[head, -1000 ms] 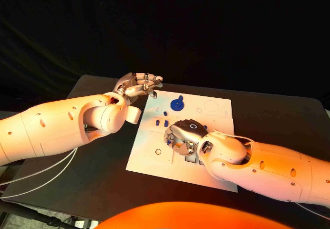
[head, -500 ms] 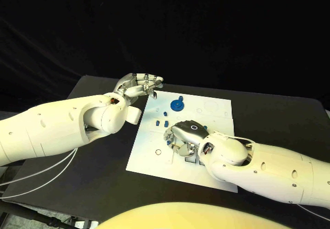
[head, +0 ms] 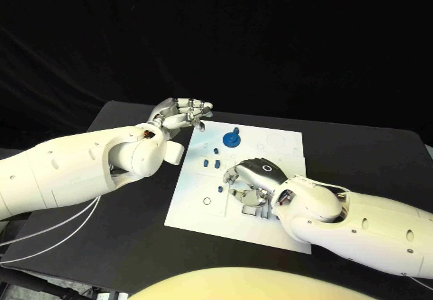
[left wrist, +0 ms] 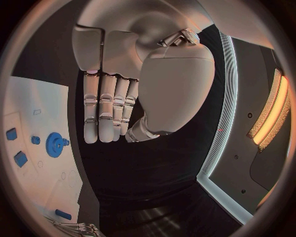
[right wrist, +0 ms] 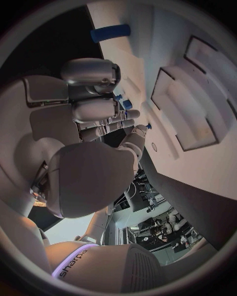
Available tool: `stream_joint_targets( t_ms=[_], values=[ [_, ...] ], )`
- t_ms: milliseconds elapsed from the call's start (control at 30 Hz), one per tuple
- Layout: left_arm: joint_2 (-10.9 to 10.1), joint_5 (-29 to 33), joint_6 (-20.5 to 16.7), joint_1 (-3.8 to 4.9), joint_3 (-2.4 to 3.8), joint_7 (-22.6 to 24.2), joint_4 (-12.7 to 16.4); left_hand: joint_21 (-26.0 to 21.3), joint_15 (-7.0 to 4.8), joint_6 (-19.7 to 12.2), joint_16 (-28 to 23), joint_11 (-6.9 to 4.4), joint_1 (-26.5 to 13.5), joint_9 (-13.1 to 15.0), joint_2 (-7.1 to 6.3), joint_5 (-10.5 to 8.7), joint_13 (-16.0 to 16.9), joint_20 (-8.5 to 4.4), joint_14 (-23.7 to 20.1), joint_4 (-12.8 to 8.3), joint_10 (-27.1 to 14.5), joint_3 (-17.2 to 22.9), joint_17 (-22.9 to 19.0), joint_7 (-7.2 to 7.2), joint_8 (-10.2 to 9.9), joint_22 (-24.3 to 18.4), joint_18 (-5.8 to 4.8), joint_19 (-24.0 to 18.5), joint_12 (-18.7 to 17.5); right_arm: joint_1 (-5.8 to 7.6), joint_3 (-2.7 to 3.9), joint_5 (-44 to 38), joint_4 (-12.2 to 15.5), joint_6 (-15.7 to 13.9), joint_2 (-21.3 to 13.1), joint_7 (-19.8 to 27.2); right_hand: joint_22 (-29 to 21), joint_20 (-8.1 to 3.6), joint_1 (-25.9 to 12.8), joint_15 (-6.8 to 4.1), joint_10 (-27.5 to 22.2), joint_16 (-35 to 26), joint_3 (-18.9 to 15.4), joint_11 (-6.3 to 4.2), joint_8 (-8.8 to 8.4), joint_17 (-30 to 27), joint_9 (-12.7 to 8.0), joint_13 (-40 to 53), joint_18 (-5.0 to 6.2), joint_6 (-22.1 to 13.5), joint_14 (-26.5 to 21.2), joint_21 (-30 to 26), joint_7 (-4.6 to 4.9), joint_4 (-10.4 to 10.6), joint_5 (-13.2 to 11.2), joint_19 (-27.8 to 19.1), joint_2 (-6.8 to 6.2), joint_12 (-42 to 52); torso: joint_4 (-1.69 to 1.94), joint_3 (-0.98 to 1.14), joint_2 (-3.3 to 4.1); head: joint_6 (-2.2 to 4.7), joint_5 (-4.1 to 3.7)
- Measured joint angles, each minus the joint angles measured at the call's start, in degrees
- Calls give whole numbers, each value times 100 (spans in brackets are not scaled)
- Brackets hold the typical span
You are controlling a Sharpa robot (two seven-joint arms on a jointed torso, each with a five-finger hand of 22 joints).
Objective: Assemble the parts on the task board
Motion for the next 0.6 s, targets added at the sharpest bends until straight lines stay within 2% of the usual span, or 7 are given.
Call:
stream_joint_targets(
  t_ms=[167,333,367,400,467,533,600],
  values=[
    [-9,-1,1,0,0,-4,-1,0,0,0,0,0,0,0,0,0,0,0,0,0,0,0,0,0,0,0,0,0,0,136,48,32,259,-121,-345,-8,0,11,-68,0,21,-34,-50,-21,0,-17,0,-4,0,27,0,-19,-7,50,23,-11,-68,23,-5,2,1,36,-40],
    [-23,-3,1,0,0,-7,1,0,0,0,0,0,0,0,0,0,-1,0,0,0,0,0,0,0,0,0,0,0,0,425,84,199,431,-125,-796,-25,-1,21,-138,0,17,-34,-129,-22,-3,-44,-2,-26,0,24,0,-89,-10,100,28,-24,-138,23,-8,5,1,82,-103],
    [-25,-3,1,0,0,-7,1,0,0,0,0,0,0,0,0,0,-1,0,0,0,0,0,0,0,0,0,0,0,0,482,91,243,438,-101,-868,-30,-1,39,-196,0,-87,-34,-236,-37,-50,-43,-17,-51,1,-23,0,-211,-42,130,92,-88,-196,23,-8,4,1,90,-120],
    [-28,-3,1,0,0,-8,1,0,0,0,0,0,0,0,0,0,-1,0,0,0,0,0,0,0,0,0,0,0,0,534,97,280,438,-67,-934,-37,-1,36,-196,0,-140,-54,-284,-30,-56,-56,-24,-61,0,-50,0,-272,-41,138,115,-126,-196,23,-8,1,1,102,-143],
    [-34,-3,2,0,0,-9,2,0,0,0,0,0,0,0,0,0,-1,0,0,0,0,0,-3,0,0,0,0,0,0,626,105,337,426,53,-1064,-54,-1,51,-196,52,-338,-183,-466,4,-89,-202,-33,-102,133,-82,-52,-558,-26,172,156,-281,-196,-17,-12,2,0,114,-177],
    [-36,-3,2,0,-1,-9,2,-22,0,0,0,-21,0,0,0,0,4,0,0,-32,-21,-1,-8,0,0,0,0,0,0,676,105,360,388,186,-1153,-69,-1,70,-195,61,-423,-234,-666,13,-89,-261,-33,-119,137,-81,-62,-688,-26,201,156,-319,-195,-8,-15,-1,-1,140,-219],
    [-37,-3,4,0,-1,-10,2,-22,0,0,0,-21,0,0,0,0,5,0,0,-32,-21,-1,-8,0,0,0,0,0,0,707,105,370,335,342,-1219,-86,-1,64,-140,77,-477,-247,-882,9,-89,-294,-46,-127,137,-93,-87,-777,-38,243,156,-353,-140,43,-18,0,-1,158,-241]
  ],
)
